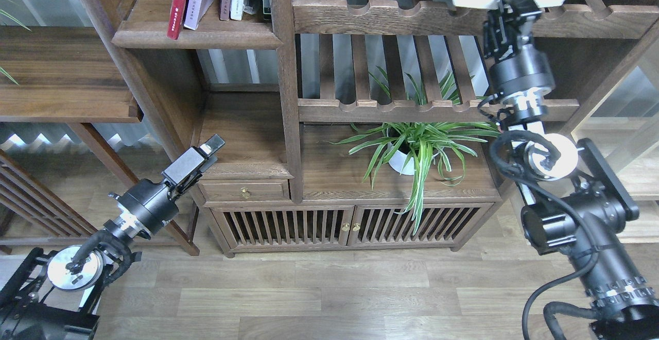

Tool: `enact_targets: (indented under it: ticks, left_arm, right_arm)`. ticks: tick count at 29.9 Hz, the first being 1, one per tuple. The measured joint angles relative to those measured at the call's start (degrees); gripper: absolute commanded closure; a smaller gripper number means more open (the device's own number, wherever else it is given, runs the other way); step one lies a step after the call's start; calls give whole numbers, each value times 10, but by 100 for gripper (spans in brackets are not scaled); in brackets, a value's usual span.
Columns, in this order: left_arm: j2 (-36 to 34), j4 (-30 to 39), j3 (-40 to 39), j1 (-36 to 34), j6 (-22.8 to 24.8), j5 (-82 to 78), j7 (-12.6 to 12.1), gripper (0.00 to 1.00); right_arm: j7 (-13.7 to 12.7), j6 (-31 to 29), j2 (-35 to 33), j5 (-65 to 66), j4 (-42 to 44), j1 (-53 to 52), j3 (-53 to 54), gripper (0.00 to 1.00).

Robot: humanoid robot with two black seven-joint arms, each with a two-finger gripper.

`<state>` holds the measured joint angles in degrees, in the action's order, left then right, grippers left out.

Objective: Organize books on shelf
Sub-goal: 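Grasp the yellow book with the right gripper and pull it out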

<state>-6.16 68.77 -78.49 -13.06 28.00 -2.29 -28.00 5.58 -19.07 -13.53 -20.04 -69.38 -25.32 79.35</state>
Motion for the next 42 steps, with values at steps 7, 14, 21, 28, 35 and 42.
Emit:
enact_targets:
  ticks: [7, 14, 21, 28, 35, 42]
  left_arm:
    - [0, -3, -3, 4, 0, 0, 0, 2]
    - [0, -12, -4, 4, 0, 0, 0, 2]
    - [1, -19, 1, 3, 0, 0, 0, 2]
    - [2, -20, 5, 3, 0, 0, 0, 2]
    - [1, -23, 9, 6, 0, 0, 0, 2]
    - [8, -23, 11, 23, 0, 1, 0, 2]
  right_arm:
    - [0, -69, -13, -1, -7, 59, 43, 97]
    - [-1, -89, -31, -3, -19, 143, 72, 97]
    - [-1, -90, -34, -3, -21, 242, 61, 97]
    - [0, -89, -18, -3, -16, 323, 46, 97]
    - [0, -89, -1, -4, -14, 371, 36, 97]
    - [-2, -89, 0, -2, -11, 404, 6, 97]
